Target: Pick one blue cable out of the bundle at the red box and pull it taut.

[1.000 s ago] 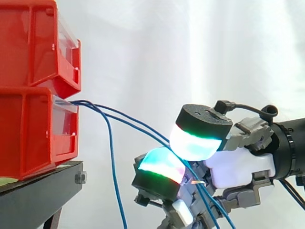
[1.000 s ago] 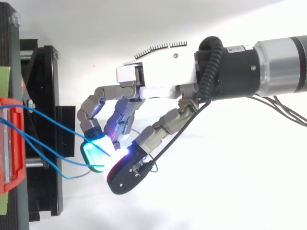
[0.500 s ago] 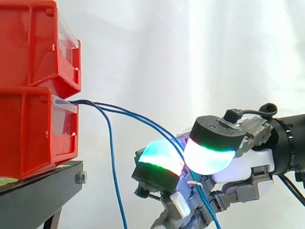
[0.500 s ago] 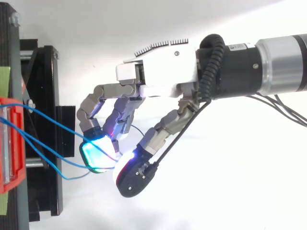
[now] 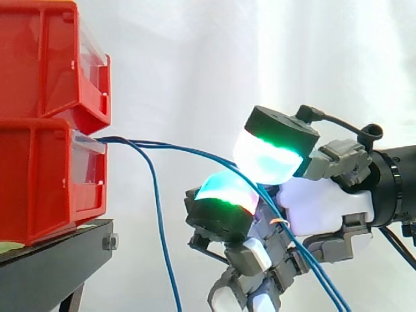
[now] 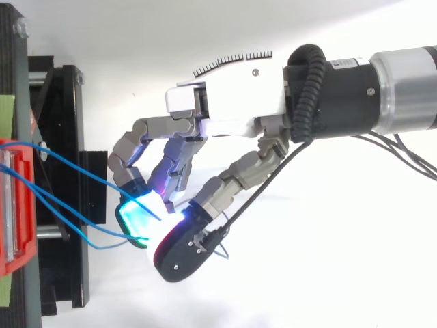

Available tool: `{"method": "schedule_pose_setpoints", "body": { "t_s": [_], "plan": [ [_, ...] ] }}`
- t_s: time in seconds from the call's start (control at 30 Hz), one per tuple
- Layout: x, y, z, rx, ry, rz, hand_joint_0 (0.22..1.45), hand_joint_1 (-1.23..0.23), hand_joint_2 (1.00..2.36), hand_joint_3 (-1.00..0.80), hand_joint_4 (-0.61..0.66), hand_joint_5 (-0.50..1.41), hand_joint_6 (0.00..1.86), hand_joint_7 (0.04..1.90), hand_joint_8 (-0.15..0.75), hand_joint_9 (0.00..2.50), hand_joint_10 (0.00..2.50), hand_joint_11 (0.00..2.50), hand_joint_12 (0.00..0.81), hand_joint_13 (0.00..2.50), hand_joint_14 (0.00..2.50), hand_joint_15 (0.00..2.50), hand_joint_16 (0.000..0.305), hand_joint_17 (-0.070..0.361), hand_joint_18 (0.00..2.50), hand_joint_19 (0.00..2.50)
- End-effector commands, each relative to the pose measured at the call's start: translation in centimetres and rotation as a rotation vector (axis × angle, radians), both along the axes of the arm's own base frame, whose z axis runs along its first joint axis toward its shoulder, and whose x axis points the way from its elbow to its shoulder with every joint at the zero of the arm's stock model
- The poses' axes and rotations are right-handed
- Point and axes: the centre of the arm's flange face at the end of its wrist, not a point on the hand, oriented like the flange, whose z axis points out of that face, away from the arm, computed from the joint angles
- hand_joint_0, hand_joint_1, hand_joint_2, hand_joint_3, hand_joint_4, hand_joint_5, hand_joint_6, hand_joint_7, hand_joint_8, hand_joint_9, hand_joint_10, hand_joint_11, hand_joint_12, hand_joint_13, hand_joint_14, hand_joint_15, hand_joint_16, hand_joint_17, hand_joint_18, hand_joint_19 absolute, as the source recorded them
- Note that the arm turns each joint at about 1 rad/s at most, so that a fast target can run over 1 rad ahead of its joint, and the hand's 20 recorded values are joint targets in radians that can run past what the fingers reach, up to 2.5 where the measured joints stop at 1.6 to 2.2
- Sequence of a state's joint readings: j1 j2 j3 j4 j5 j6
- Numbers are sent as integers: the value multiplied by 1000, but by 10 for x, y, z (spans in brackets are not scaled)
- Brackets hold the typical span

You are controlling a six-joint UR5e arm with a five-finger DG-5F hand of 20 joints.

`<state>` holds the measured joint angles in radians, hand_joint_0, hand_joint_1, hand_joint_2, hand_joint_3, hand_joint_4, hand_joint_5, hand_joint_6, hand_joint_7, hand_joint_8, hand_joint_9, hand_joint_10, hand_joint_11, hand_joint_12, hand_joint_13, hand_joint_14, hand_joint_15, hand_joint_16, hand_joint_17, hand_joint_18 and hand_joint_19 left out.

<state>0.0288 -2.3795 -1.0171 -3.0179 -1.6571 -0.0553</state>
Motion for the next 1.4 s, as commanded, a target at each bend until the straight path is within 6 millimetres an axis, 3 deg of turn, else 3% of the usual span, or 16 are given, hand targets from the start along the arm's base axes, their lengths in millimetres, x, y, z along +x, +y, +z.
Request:
{"method": "schedule_pose_setpoints", "body": {
  "t_s": [0.0,0.2,0.43,0.67,0.83,1.07,1.37],
  "plan": [
    [0,0,0,2,-1,0,601,-750,1010,-366,170,-117,879,1284,363,1015,18,819,410,791,11,345,52,118,831,489],
    [-2,-1,-1,0,14,0,628,-853,1018,-229,166,-135,898,1257,362,973,18,825,408,792,11,349,52,118,843,469],
    [-2,-1,-1,0,14,0,706,-936,1024,-186,20,-155,919,1261,345,921,15,804,395,771,13,335,51,115,833,423],
    [-2,-3,-2,3,16,-2,767,-927,1016,-305,-30,-188,929,1216,327,849,17,770,391,732,12,314,50,113,787,410],
    [-3,-4,-2,3,16,-4,804,-923,1007,-421,57,-221,905,1053,316,789,16,749,391,688,10,303,51,114,758,397],
    [-3,-8,-2,2,18,-8,782,-939,1000,-500,71,-251,889,991,300,687,15,731,397,653,9,285,52,118,758,354],
    [-6,-9,-3,0,34,4,622,-905,1000,-500,132,-232,872,970,322,695,15,730,406,635,10,303,53,120,736,408]
  ]
}}
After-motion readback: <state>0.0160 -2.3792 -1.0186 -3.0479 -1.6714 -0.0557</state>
